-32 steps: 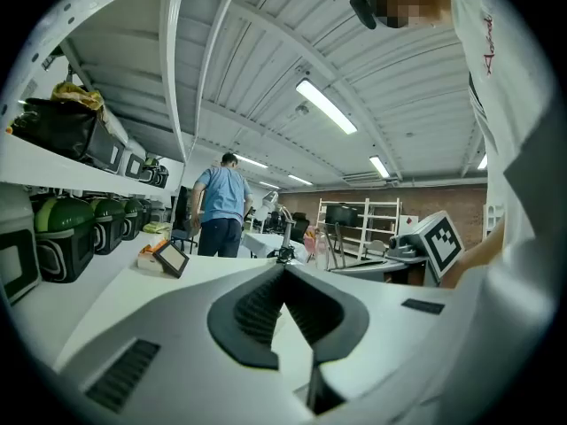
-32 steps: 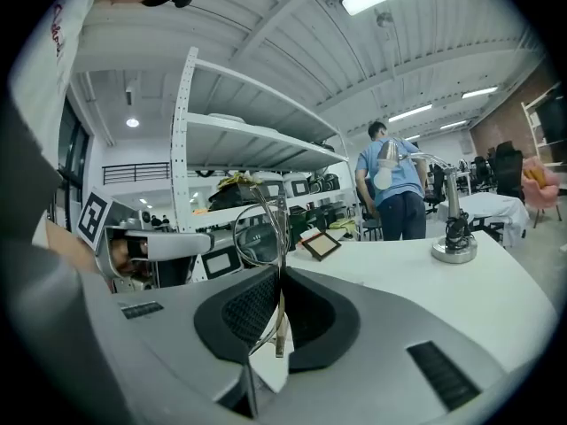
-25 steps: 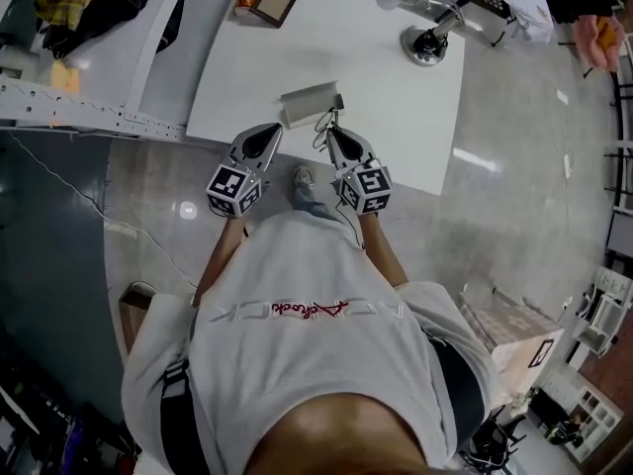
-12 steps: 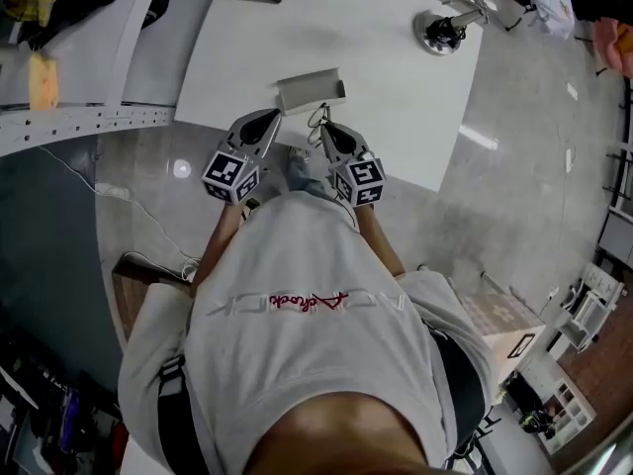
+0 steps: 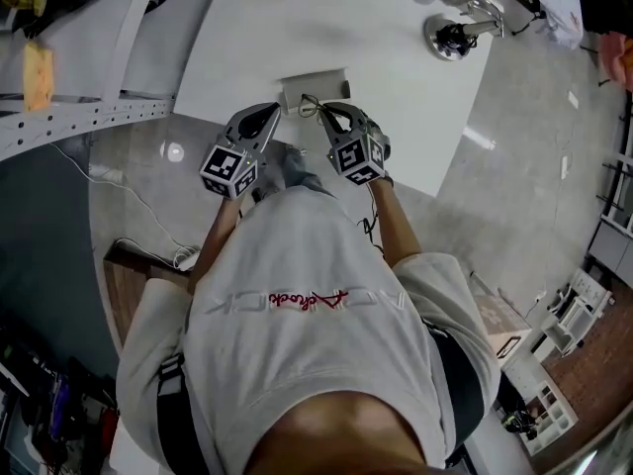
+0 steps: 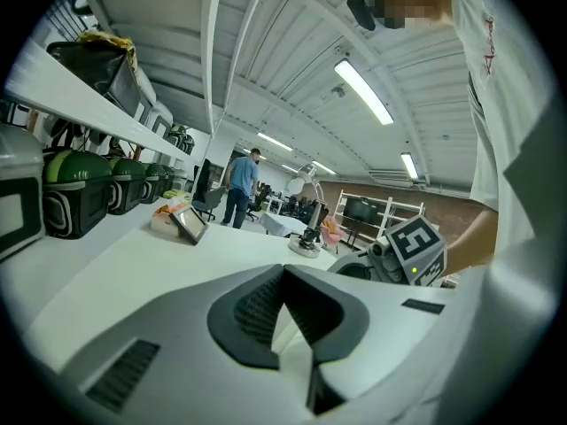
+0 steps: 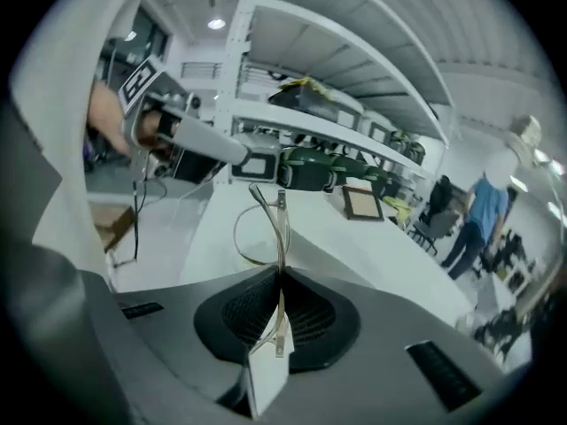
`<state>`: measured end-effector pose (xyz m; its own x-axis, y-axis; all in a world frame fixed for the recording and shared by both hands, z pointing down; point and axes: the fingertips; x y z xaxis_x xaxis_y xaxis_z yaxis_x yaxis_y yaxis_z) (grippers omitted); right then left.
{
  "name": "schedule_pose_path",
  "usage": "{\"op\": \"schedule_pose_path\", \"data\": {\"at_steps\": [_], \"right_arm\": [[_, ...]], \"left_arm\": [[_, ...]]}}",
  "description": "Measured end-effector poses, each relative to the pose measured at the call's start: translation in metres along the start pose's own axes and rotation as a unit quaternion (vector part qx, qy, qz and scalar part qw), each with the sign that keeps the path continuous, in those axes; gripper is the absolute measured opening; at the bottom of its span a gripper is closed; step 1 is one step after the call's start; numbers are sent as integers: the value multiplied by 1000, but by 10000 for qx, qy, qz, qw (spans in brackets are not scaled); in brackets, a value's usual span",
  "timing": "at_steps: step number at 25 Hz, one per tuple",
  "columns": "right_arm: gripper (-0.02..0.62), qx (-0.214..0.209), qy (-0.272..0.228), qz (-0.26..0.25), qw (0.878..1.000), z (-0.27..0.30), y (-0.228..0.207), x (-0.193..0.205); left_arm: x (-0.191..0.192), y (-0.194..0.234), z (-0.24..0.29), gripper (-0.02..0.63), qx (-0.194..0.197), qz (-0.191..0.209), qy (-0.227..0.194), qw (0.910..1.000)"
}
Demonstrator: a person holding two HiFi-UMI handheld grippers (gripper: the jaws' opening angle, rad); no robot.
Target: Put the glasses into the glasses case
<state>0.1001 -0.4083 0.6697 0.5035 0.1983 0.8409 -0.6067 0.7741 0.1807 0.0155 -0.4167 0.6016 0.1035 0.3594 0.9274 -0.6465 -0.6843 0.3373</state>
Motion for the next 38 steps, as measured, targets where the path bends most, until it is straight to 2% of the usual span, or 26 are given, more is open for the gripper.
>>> {"op": "schedule_pose_path", "data": {"at_steps": [2,5,7,10,17,21,28,35,38], "right_arm": [[12,-262,331,-1057,9935,4,4,3],[11,-674,759,-2433,9646,8,13,11],[12,-913,899,-2905,9482,11,19,16],[11,-1136,994,-3216,9348,17,21,19],[12,-1087,1259,-3469,9230,47,-14,16],[12,-1140,1391,-3432,9219,64,-26,18],[12,-1312,1639,-3406,9165,79,-23,32],[12,-1463,1932,-3354,9104,78,-16,53],[12,-1441,1983,-3299,9116,76,-17,55]], "left_arm": [[-1,3,-2,9,-52,4,-15,10000],[-1,8,-7,8,-118,7,-32,9999],[-1,12,-10,9,-162,-15,-48,9999],[0,15,-13,9,-195,-56,-69,9998],[-5,23,-21,9,-272,-80,-168,9995],[-7,32,-31,9,-415,-107,-205,9989],[-5,44,-45,9,-585,-162,-240,9979],[-6,46,-46,8,-554,-175,-254,9980],[-7,44,-45,9,-515,-178,-254,9982]]}}
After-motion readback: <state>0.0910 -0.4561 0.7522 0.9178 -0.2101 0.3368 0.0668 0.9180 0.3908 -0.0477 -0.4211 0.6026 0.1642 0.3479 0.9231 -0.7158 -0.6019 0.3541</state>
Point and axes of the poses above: the fingertips, and each gripper's own axes: z forward along the fingers, y to its left, x out of its underside, and after that the axes turned 8 degrees about -y, right-handed
